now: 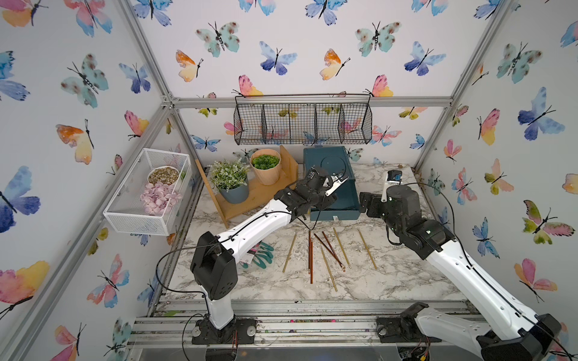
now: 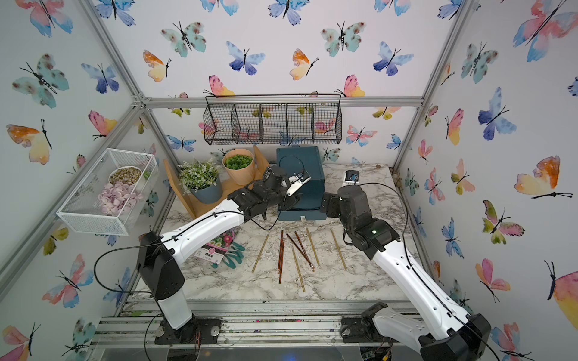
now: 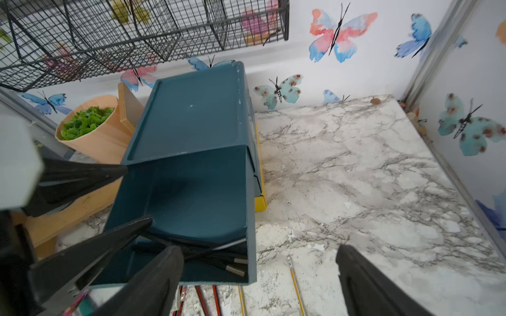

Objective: Please place the pencils in the drawer according to their color
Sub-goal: Place the pencil in the drawer, then close the drawer in the storage box.

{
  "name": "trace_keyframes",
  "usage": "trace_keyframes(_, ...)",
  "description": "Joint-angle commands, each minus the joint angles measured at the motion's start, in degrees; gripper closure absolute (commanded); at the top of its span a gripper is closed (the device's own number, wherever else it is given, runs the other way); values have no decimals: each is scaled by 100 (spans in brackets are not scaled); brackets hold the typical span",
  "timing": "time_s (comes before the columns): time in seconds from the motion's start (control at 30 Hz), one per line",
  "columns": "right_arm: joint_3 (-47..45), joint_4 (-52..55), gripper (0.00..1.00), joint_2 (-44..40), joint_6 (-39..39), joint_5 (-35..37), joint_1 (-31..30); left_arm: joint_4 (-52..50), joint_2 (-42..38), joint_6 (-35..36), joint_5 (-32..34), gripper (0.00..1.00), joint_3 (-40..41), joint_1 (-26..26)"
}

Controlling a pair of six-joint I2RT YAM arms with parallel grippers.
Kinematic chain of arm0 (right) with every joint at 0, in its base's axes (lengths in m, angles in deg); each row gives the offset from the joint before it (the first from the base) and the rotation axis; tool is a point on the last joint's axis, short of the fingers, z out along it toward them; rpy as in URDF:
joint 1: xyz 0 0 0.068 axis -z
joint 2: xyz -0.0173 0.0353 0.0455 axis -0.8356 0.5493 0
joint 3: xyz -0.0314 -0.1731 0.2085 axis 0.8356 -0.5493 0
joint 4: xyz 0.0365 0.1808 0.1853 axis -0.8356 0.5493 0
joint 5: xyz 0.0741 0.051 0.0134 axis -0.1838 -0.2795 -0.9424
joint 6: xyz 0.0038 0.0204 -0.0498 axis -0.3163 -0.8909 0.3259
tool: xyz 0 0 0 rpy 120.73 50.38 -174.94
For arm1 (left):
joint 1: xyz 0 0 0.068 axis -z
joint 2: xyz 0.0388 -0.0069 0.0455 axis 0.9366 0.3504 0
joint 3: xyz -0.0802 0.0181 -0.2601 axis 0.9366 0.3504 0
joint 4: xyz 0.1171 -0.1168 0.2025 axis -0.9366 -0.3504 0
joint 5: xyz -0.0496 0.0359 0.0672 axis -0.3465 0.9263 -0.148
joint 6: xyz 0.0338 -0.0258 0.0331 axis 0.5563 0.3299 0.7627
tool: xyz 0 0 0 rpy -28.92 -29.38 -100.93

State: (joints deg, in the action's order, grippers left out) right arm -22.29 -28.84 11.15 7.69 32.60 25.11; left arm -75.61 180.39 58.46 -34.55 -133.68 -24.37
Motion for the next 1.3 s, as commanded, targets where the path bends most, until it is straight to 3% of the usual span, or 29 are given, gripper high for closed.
trace_keyframes(0.0,-204,283,9,12,-206,-627,2,539,-749,-879,643,23,305,-21)
trace_keyframes(0.13,-459,355,16,-89,-342,-1218,2,722,-1389,-1712,1201,1,928,-47)
trace_keyframes(0.37,-1064,130,34,-334,-604,-2015,1,1125,-2490,-3014,1989,2,2372,-109)
trace_keyframes(0.53,-1466,-393,43,-283,-805,-2330,1,1112,-2897,-3557,2479,2,3065,-119)
trace_keyframes(0.73,-1490,-960,61,203,-799,-2351,2,1225,-3229,-4029,2766,2,3761,-118)
trace_keyframes(1.27,-908,-2011,63,1043,-530,-1687,2,1697,-3528,-5266,2835,2,4891,-142)
